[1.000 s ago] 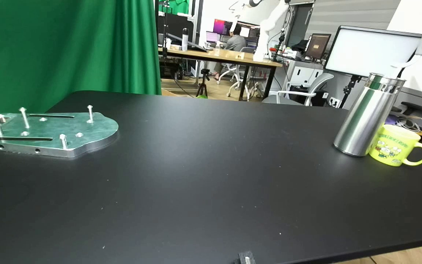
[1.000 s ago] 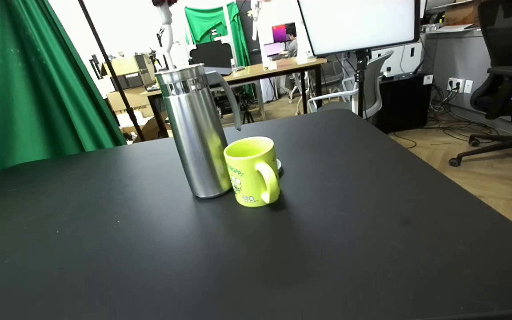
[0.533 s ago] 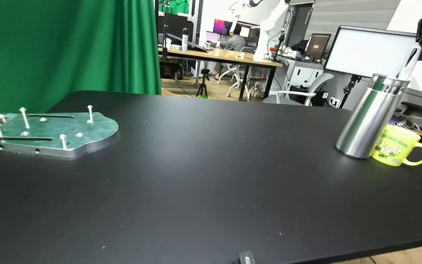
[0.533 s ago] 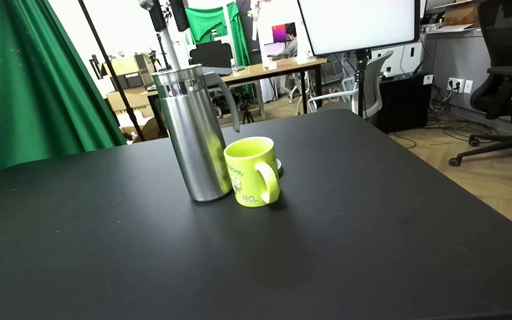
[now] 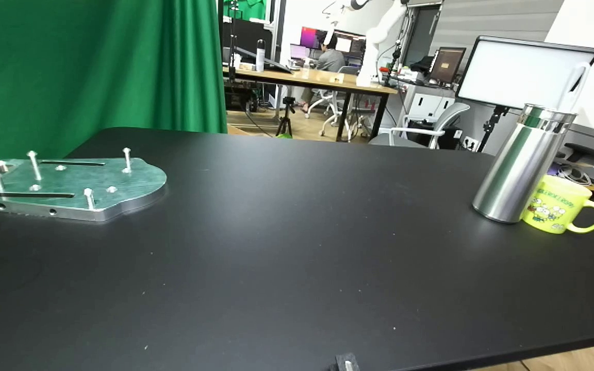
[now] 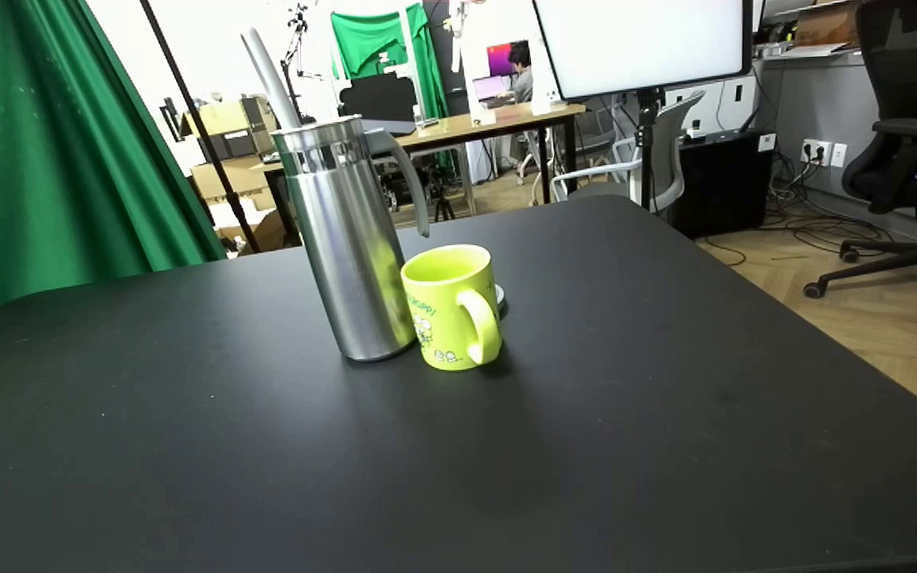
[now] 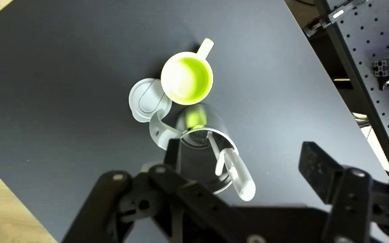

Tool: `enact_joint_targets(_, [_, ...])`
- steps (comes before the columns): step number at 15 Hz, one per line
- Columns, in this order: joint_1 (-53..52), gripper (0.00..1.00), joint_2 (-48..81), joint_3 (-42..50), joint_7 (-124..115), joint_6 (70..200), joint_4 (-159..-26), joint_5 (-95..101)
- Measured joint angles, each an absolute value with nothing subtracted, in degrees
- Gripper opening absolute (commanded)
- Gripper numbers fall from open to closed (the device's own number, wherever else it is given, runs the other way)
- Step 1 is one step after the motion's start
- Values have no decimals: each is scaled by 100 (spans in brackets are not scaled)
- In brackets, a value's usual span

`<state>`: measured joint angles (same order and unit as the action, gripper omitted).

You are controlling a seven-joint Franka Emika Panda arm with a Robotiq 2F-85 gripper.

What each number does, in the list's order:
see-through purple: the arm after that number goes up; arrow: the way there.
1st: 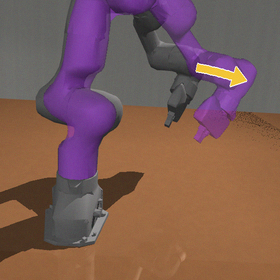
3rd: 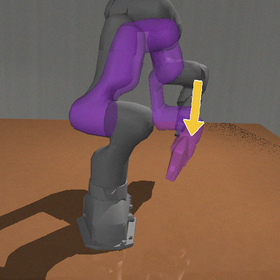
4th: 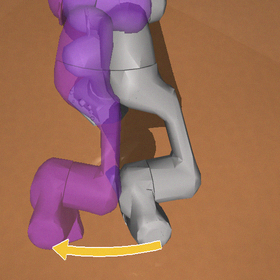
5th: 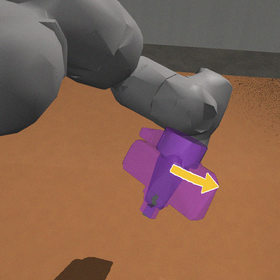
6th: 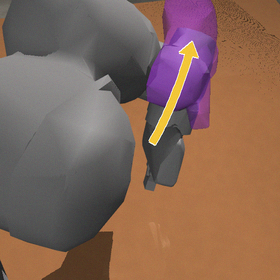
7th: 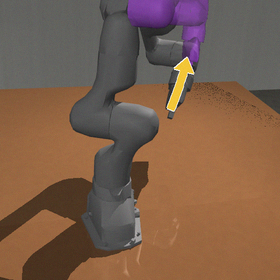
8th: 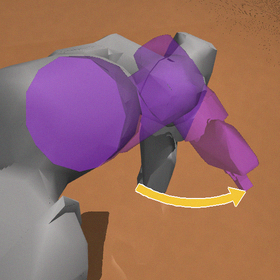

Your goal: Clean the bottle by moving the brush up and down.

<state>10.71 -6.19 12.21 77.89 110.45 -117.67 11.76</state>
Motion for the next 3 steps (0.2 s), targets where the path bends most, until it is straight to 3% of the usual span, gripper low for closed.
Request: enact_joint_targets(3, [1062,100,-800,1211,7789,10962,-11789,1241])
